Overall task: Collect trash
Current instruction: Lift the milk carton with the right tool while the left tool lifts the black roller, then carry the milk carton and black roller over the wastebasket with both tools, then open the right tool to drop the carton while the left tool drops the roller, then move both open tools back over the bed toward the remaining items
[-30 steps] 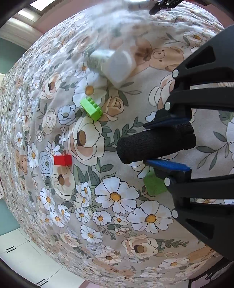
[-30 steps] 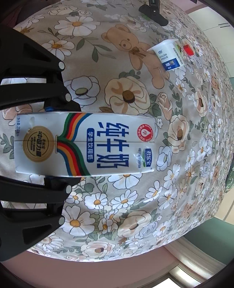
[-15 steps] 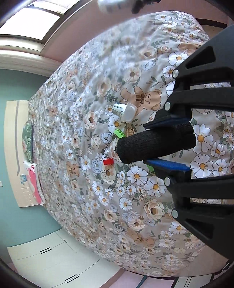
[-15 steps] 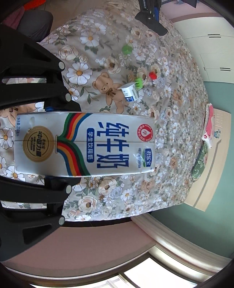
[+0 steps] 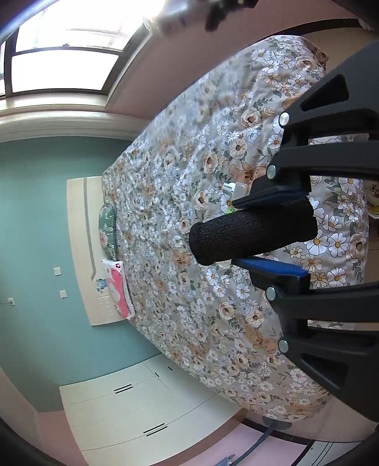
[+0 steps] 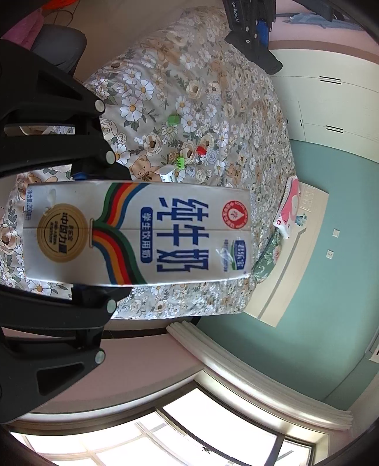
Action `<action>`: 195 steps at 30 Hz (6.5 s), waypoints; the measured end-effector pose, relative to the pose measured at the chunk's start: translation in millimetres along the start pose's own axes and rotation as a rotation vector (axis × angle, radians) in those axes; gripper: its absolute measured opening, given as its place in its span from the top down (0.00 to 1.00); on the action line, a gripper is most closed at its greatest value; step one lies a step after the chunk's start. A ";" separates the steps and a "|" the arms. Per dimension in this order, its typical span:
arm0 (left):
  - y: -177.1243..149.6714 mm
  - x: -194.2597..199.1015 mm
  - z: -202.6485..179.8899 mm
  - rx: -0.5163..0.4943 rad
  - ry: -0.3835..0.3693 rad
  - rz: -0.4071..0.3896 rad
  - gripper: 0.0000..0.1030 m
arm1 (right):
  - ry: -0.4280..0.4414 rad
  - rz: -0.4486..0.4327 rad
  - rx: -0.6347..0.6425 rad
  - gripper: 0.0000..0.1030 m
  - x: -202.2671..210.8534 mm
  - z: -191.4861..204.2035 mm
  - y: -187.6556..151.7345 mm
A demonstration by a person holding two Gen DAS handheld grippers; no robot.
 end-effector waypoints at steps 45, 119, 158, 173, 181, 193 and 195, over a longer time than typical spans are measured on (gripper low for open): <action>-223.5 37.5 -6.3 -0.196 -0.147 0.070 0.65 | 0.265 0.072 0.179 0.53 56.5 160.7 -173.2; -559.6 -380.4 -112.7 0.061 -0.320 0.994 0.65 | 0.582 0.846 -0.074 0.53 -377.5 394.1 -462.8; -569.7 -387.7 -116.2 0.002 -0.260 0.990 0.44 | 0.519 0.827 -0.031 0.47 -373.0 408.3 -461.3; -504.5 -277.2 -88.4 -0.046 -0.287 0.798 0.44 | 0.518 0.724 -0.006 0.47 -287.6 380.3 -429.2; -424.0 -199.5 -62.7 -0.046 -0.275 0.571 0.30 | 0.442 0.515 -0.009 0.37 -206.5 308.4 -356.4; -306.3 -125.4 -35.9 -0.051 -0.145 0.325 0.11 | 0.355 0.208 -0.076 0.24 -104.4 206.1 -234.8; -287.7 -126.3 -31.7 -0.061 -0.107 0.308 0.11 | 0.354 0.182 -0.095 0.24 -96.3 189.9 -209.9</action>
Point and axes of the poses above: each gripper's, at about its wrist camera, not at the fingertips, and x roughly against the way its jaws point, z to its left, y to its top, the point moved 5 cm from there along -x, roughly the way its jaws point, and after that the axes turned 7 degrees about z, right-handed, at the moved point
